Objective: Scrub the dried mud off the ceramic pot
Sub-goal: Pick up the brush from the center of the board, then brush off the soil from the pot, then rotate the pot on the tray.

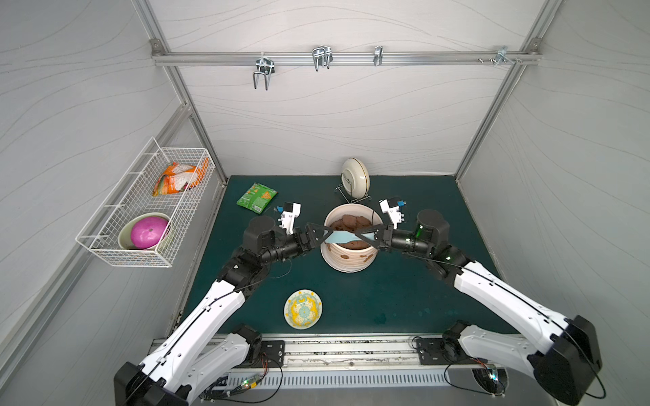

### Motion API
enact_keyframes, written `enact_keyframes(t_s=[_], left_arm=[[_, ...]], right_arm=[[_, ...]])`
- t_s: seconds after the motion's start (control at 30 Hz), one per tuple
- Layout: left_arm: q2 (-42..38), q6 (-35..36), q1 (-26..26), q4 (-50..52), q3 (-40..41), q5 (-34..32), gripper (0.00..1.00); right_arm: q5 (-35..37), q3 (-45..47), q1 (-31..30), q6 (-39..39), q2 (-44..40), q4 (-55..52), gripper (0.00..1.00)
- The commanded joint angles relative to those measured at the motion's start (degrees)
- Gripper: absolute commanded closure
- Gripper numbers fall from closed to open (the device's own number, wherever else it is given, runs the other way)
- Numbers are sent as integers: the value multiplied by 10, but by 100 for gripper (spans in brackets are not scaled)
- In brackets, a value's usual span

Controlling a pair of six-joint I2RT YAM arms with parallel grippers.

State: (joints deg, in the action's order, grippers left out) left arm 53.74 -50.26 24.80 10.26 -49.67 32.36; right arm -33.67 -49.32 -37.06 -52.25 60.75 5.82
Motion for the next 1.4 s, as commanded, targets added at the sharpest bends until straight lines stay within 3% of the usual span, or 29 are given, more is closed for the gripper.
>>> enact_keyframes(t_s=[0.0,0.17,0.33,0.53,0.7,0.8,0.93,1.17,1.37], left_arm=[[36,99,-2,151,-68,-91,7],[119,114,14,231,-129,-173,6],[205,114,69,326,-219,-310,14],[276,92,83,356,-264,-335,24],[335,61,100,395,-311,-361,41],[365,49,102,416,-340,-360,44],[394,41,108,433,-372,-358,48],[449,15,119,496,-431,-366,67],[479,4,126,526,-469,-356,76]], right_arm=[[41,-43,8,196,-46,-173,100],[48,-99,9,339,-31,-294,100],[81,-125,-5,420,-23,-334,100],[214,-146,-89,492,-5,-357,100],[285,-133,-132,508,10,-330,100],[326,-131,-157,520,26,-326,100],[337,-120,-171,515,35,-305,100],[346,-93,-187,509,39,-267,100],[391,-78,-223,517,44,-228,100]])
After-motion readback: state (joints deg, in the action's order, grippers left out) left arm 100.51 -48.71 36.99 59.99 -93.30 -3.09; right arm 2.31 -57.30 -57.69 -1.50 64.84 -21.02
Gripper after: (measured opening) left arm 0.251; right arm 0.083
